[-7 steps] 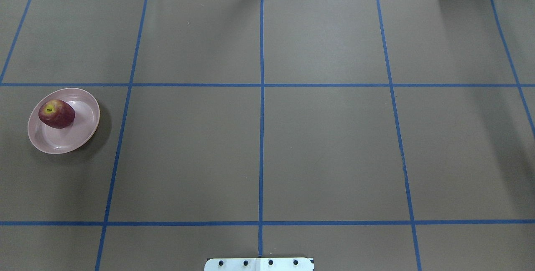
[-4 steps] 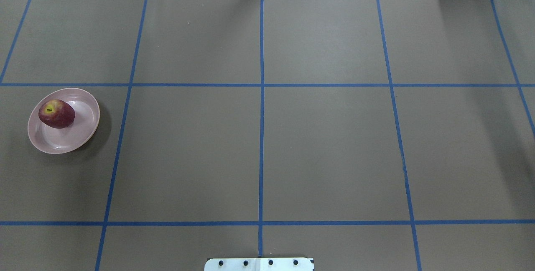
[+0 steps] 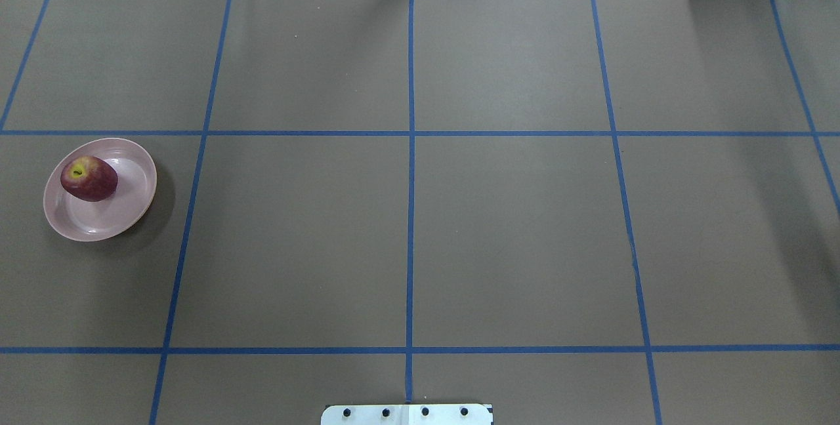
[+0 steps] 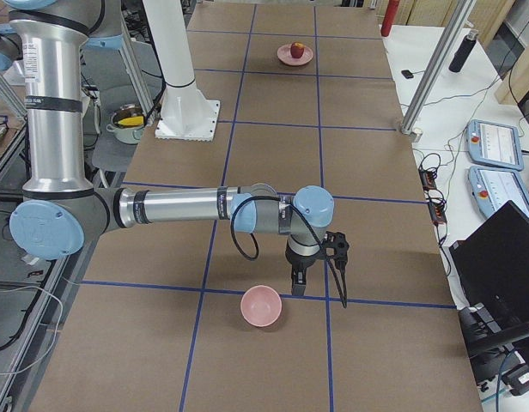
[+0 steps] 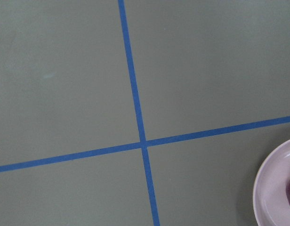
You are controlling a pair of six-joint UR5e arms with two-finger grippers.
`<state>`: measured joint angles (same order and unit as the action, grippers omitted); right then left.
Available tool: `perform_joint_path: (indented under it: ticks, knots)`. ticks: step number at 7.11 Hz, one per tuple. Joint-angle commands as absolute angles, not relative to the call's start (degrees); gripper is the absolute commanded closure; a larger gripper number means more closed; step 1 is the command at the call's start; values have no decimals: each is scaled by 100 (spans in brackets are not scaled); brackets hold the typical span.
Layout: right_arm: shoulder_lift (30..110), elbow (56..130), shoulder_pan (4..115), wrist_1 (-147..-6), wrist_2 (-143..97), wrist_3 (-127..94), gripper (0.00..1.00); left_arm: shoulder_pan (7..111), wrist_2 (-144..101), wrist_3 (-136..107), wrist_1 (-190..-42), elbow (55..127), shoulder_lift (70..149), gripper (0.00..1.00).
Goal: Move apple from plate to bowl
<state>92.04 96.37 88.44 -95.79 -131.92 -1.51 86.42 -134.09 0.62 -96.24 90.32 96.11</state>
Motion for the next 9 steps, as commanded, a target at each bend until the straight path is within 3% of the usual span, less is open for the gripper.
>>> perform_joint_path:
  ticks: [1,3,6,9]
  knots:
    - [9343,9502,8842,-9519,-13535,-124,0,8465,-13377,27,-9677,9175,9624,1]
    - [9483,9467,8842,-9518,-13500,339,0,8078,-13342,-1319,-9712,9132,9650,1]
    - [9466,9009,8842,-9510,-13500,1133,0,7937,-13394,-1459,-10178,9123,9624,1]
    - [9404,7749,8833,-8303,-13509,1714,0,7928,-13395,-1468,-10195,9114,9633,1]
